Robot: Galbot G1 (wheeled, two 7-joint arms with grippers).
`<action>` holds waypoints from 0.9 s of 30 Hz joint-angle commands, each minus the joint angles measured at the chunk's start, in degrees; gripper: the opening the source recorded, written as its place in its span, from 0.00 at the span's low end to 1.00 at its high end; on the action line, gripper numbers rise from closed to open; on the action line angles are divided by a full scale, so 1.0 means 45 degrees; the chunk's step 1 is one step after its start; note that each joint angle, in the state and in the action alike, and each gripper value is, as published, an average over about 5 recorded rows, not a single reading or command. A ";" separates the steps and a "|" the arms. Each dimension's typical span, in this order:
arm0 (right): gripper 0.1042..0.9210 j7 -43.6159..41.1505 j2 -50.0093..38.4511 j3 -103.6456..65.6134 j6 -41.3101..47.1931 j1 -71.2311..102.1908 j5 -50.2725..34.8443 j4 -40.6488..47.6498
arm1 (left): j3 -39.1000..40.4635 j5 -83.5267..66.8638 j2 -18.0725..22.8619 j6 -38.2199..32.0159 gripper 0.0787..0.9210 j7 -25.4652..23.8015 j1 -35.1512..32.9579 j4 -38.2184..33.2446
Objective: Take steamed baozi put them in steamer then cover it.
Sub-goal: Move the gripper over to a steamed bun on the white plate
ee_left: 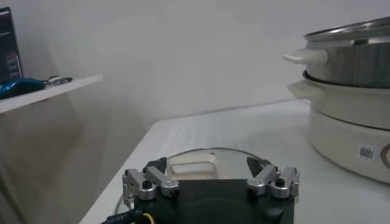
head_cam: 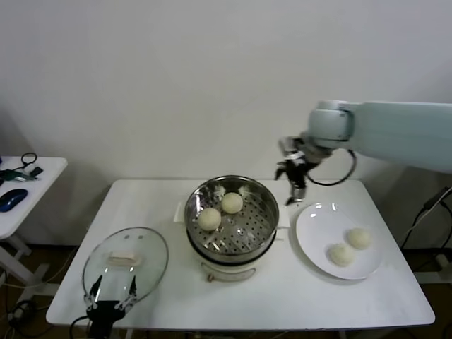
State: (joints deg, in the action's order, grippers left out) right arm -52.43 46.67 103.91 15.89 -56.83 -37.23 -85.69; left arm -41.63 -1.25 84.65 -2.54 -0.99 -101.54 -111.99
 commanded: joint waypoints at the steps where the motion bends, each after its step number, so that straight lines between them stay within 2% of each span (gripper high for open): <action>1: 0.88 -0.0656 -0.4072 0.1170 -0.0829 0.0542 0.2793 -0.0675 | 0.0003 0.0014 0.0012 0.0000 0.88 0.0000 -0.0005 0.0021; 13: 0.88 0.0251 -0.5036 -0.2741 -0.0112 0.6091 0.4880 0.0068 | -0.0061 -0.0027 0.0067 -0.0184 0.88 -0.0018 -0.0145 -0.0083; 27: 0.88 0.0864 -0.3799 -0.5471 0.0380 0.9146 0.5287 0.1874 | 0.0029 0.0058 0.0135 -0.0187 0.88 -0.0037 -0.0097 -0.0040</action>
State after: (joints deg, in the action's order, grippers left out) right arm -49.44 29.27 85.68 17.23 -24.52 -15.96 -80.30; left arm -41.58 -1.03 85.25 -3.36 -1.15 -101.92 -112.23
